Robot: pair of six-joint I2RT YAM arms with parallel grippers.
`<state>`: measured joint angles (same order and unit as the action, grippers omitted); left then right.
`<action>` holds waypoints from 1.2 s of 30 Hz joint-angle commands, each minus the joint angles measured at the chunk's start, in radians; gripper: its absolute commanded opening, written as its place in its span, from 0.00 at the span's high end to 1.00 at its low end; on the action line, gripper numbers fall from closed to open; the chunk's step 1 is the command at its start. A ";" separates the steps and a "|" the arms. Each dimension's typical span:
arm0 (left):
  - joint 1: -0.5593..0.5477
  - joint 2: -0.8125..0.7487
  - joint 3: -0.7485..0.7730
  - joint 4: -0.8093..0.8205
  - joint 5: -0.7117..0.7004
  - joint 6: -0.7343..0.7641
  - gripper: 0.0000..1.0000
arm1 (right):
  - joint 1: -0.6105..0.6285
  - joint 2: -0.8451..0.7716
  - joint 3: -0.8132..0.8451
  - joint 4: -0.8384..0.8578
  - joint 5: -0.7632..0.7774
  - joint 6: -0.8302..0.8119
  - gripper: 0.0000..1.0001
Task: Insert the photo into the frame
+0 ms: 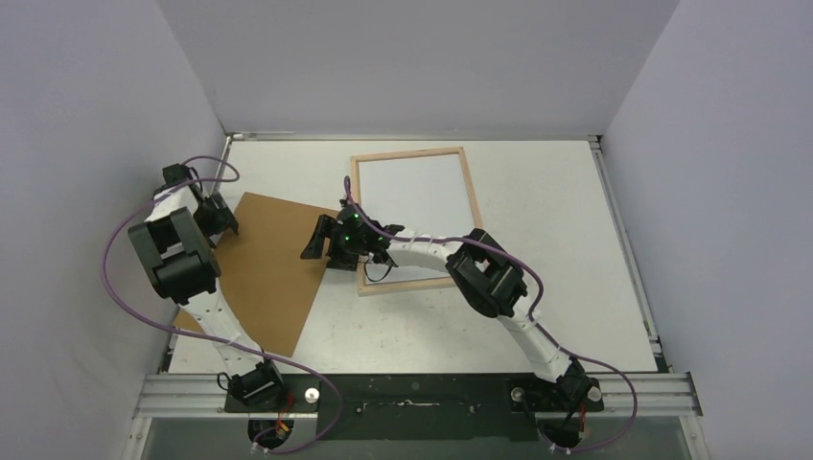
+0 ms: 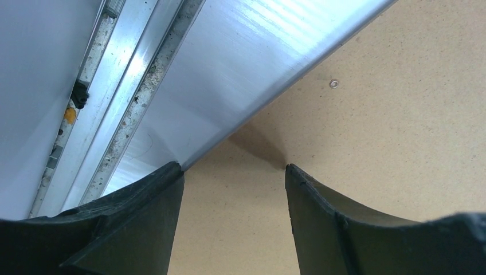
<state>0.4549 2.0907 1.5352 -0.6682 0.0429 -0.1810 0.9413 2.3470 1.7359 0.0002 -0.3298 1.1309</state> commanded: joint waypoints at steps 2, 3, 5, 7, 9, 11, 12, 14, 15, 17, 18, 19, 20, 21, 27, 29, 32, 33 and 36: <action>-0.021 0.028 -0.080 -0.149 0.180 -0.090 0.38 | 0.017 -0.117 -0.008 0.215 0.008 -0.011 0.23; -0.021 0.026 -0.082 -0.149 0.181 -0.091 0.38 | 0.017 -0.125 -0.015 0.216 0.010 -0.012 0.23; -0.021 0.021 -0.087 -0.148 0.182 -0.093 0.38 | 0.016 -0.138 -0.029 0.222 0.012 -0.010 0.23; -0.021 0.013 -0.092 -0.145 0.183 -0.098 0.38 | 0.015 -0.151 -0.041 0.228 0.017 -0.010 0.23; -0.022 0.007 -0.096 -0.144 0.184 -0.101 0.39 | 0.014 -0.160 -0.049 0.235 0.016 -0.013 0.23; -0.022 0.002 -0.099 -0.144 0.182 -0.104 0.39 | 0.014 -0.166 -0.049 0.232 0.017 -0.017 0.23; -0.023 -0.001 -0.101 -0.145 0.184 -0.106 0.39 | 0.014 -0.169 -0.053 0.232 0.017 -0.015 0.23; -0.025 -0.006 -0.102 -0.143 0.184 -0.108 0.39 | 0.015 -0.176 -0.064 0.237 0.019 -0.015 0.23; -0.027 -0.008 -0.104 -0.144 0.184 -0.109 0.39 | 0.015 -0.185 -0.071 0.238 0.022 -0.017 0.23; -0.032 -0.015 -0.108 -0.143 0.187 -0.110 0.39 | 0.013 -0.195 -0.083 0.233 0.029 -0.021 0.23; -0.039 -0.016 -0.109 -0.144 0.190 -0.110 0.39 | 0.012 -0.203 -0.090 0.230 0.034 -0.024 0.23; -0.053 -0.018 -0.109 -0.143 0.196 -0.110 0.39 | 0.011 -0.210 -0.098 0.228 0.040 -0.027 0.23; -0.068 -0.019 -0.112 -0.143 0.201 -0.110 0.39 | 0.010 -0.217 -0.106 0.225 0.047 -0.030 0.23; -0.086 -0.020 -0.116 -0.140 0.200 -0.110 0.39 | 0.008 -0.223 -0.112 0.223 0.053 -0.032 0.23; -0.174 -0.015 -0.142 -0.119 0.212 -0.152 0.39 | -0.014 -0.257 -0.132 0.207 0.074 -0.051 0.23; -0.196 -0.018 -0.139 -0.115 0.227 -0.164 0.39 | -0.020 -0.275 -0.151 0.203 0.081 -0.053 0.23; -0.233 -0.023 -0.136 -0.105 0.244 -0.184 0.39 | -0.036 -0.309 -0.197 0.213 0.089 -0.044 0.23; -0.243 -0.025 -0.136 -0.104 0.247 -0.187 0.39 | -0.043 -0.322 -0.215 0.214 0.092 -0.042 0.23; -0.270 -0.016 -0.129 -0.109 0.246 -0.196 0.39 | -0.063 -0.360 -0.272 0.218 0.105 -0.035 0.23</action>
<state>0.2806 2.0384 1.4570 -0.6247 0.0540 -0.2695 0.8677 2.1048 1.4876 0.0154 -0.2039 1.0668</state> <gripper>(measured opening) 0.612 0.772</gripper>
